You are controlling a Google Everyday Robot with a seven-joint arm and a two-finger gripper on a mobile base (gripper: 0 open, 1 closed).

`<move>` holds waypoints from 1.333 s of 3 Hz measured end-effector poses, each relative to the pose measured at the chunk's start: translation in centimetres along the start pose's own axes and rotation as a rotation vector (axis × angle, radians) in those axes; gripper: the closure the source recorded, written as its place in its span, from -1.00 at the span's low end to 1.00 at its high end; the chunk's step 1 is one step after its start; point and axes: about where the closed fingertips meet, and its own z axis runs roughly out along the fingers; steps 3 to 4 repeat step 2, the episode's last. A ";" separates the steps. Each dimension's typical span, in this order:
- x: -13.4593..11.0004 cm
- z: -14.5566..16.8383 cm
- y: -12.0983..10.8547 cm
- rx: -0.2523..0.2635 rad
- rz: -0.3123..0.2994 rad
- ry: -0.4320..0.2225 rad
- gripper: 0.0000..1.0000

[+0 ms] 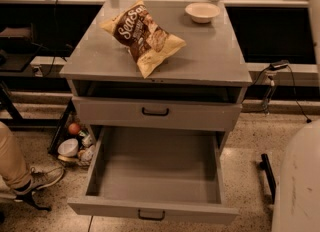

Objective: Pick brown chip bag from middle drawer and place on counter

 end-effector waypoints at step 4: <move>-5.4 -10.0 -8.0 0.160 0.038 -0.194 -1.00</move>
Offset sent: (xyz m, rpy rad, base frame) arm -0.0356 -0.1831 0.1475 0.1439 -0.2868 -0.2562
